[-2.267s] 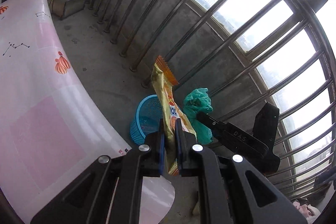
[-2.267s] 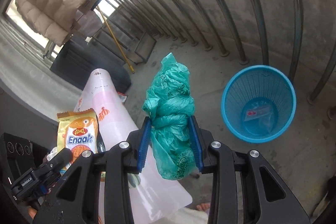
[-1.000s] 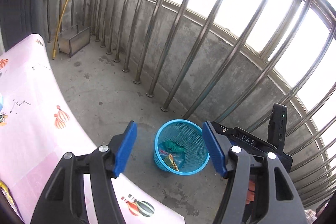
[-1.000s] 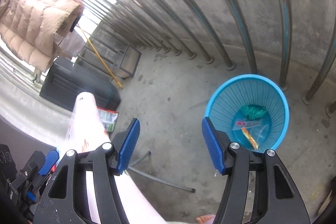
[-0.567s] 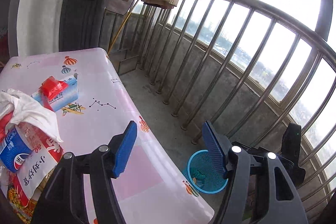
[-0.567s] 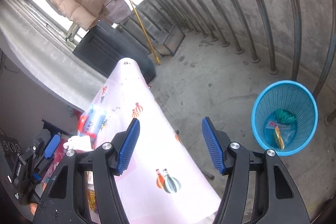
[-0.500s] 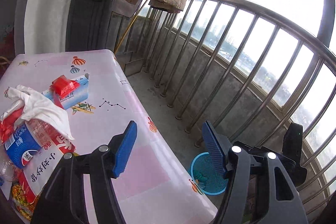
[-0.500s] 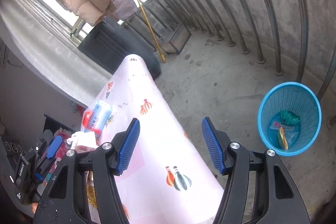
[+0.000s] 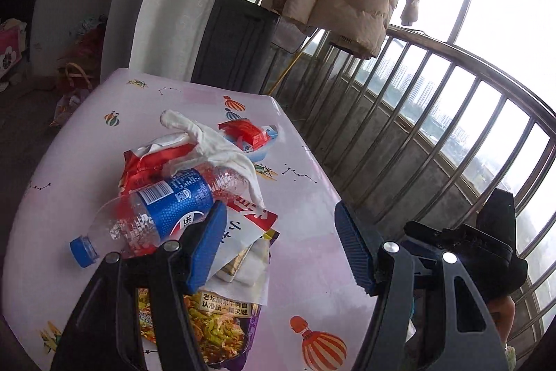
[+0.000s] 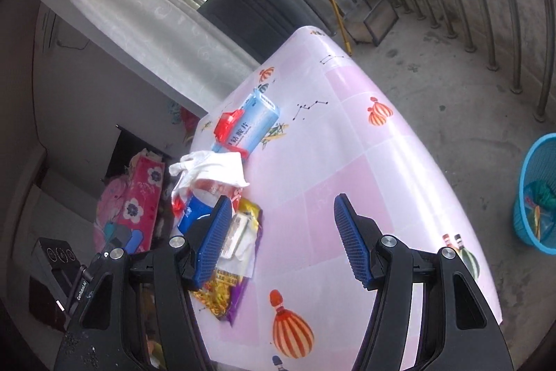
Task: Collect trash
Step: 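Bring both tools back to the table toward the Pepsi bottle, then grasp the Pepsi bottle with the right tool and lift it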
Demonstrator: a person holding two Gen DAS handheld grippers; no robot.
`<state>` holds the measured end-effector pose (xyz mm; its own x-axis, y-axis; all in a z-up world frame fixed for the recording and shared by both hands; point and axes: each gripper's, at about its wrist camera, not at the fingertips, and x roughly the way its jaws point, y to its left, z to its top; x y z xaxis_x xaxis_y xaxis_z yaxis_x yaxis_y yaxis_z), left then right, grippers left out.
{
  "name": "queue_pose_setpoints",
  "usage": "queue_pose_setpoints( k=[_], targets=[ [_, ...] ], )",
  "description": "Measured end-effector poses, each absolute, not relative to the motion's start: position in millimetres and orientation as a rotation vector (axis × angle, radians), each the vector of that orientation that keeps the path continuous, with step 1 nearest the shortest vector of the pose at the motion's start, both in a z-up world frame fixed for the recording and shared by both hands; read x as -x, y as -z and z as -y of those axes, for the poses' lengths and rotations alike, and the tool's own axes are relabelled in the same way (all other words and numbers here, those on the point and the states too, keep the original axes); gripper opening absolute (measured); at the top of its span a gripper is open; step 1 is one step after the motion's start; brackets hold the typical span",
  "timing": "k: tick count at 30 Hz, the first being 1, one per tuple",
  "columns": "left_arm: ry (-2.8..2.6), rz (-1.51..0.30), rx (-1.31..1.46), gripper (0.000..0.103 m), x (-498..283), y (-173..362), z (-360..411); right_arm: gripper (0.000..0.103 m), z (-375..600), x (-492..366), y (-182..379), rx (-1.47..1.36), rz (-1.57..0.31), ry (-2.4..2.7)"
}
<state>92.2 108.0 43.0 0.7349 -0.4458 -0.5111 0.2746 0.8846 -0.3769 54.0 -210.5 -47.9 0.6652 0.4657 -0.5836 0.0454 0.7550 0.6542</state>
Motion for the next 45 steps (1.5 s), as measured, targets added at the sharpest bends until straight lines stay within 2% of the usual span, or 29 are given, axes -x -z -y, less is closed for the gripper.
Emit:
queue_pose_setpoints(
  k=[8,11,18,22,28,45],
  targets=[
    [0.259,-0.618,0.341,0.062,-96,-31,-198,0.059,118,-98,58,-0.706,-0.933,-0.484],
    [0.196,-0.636,0.38,0.055,-109,-21,-229,0.059,83,-115,65,-0.703,-0.983,-0.531],
    [0.147,-0.783,0.473,0.029,-155,20,-267,0.059,33,-148,88,-0.718,-1.093,-0.556],
    [0.178,-0.865,0.517,0.022,-172,41,-272,0.064,15,-157,93,-0.725,-1.118,-0.564],
    [0.248,-0.912,0.523,0.017,-171,48,-264,0.065,10,-156,95,-0.734,-1.141,-0.558],
    [0.483,-0.937,0.591,0.018,-147,37,-227,0.065,10,-157,95,-0.742,-1.161,-0.507]
  ],
)
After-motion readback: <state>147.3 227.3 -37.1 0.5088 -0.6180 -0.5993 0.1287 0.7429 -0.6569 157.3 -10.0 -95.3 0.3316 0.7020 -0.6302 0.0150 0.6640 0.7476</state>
